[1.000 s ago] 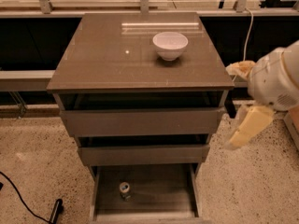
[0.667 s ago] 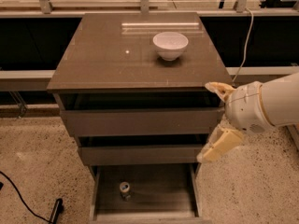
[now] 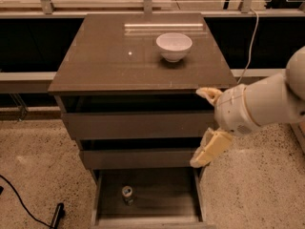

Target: Pick redbull can from bottom drawer and place on counter

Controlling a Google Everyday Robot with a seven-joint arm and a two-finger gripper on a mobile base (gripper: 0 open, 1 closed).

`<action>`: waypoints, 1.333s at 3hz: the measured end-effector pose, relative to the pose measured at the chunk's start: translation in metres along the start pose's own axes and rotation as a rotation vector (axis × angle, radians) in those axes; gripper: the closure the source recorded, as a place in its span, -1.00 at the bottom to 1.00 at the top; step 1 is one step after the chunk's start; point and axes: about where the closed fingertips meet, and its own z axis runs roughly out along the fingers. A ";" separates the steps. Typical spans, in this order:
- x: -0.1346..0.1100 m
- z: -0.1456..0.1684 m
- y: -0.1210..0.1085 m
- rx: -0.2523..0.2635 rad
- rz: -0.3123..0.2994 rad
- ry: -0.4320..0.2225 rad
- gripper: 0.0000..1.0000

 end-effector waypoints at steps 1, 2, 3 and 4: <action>0.010 0.073 0.015 -0.056 0.040 -0.145 -1.00; 0.010 0.167 0.029 -0.036 0.067 -0.372 -1.00; 0.022 0.222 0.029 0.018 0.093 -0.456 -1.00; 0.045 0.272 0.036 0.048 0.105 -0.481 -1.00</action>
Offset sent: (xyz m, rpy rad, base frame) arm 0.0632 0.1305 -0.1992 0.5846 -0.0867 0.0211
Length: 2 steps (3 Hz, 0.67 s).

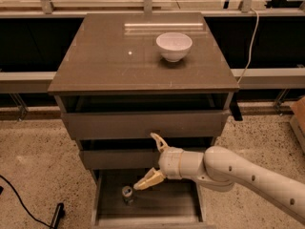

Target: Pick redbull can from bottom drawer and place on counter

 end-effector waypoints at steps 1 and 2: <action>0.042 0.022 0.009 -0.018 -0.024 -0.025 -1.00; 0.045 0.023 0.008 -0.015 -0.022 -0.023 -1.00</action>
Offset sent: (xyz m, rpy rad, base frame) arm 0.0038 0.0037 -0.0390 0.0069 -0.0232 0.0231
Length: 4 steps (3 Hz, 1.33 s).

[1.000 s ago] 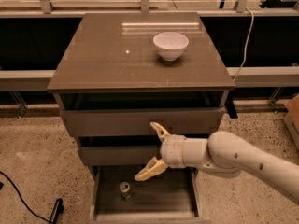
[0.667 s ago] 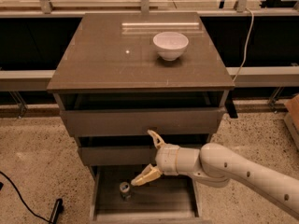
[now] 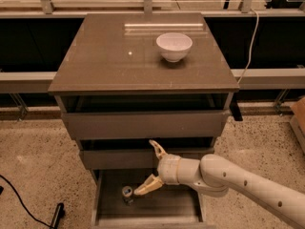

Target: Pick redbull can from bottom drawer and place on counter

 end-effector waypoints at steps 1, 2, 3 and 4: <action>0.031 0.007 -0.001 0.025 0.014 0.017 -1.00; 0.093 0.026 0.004 0.041 0.013 0.058 -1.00; 0.155 0.046 0.020 0.036 0.063 0.043 -1.00; 0.207 0.072 0.038 -0.008 0.119 0.019 -0.94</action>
Offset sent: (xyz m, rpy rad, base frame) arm 0.0139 -0.0180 -0.2078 -0.0841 0.0529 -0.0875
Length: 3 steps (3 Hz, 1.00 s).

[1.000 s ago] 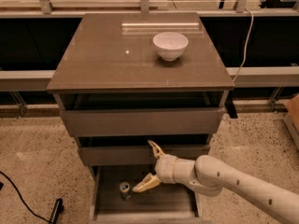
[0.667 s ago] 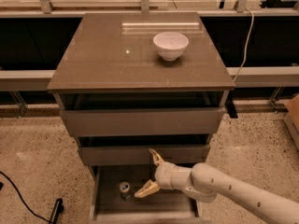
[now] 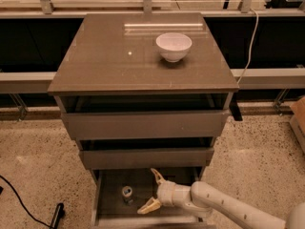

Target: Pick redbull can from bottom drawer and place on counter

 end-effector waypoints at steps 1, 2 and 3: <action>0.034 0.019 0.006 -0.033 0.033 0.000 -0.78; 0.079 0.035 -0.004 -0.013 0.028 0.002 -0.63; 0.113 0.045 -0.019 0.004 0.011 0.013 -0.62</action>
Offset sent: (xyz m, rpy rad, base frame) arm 0.0246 -0.0068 -0.1200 0.0090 0.0209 -0.0268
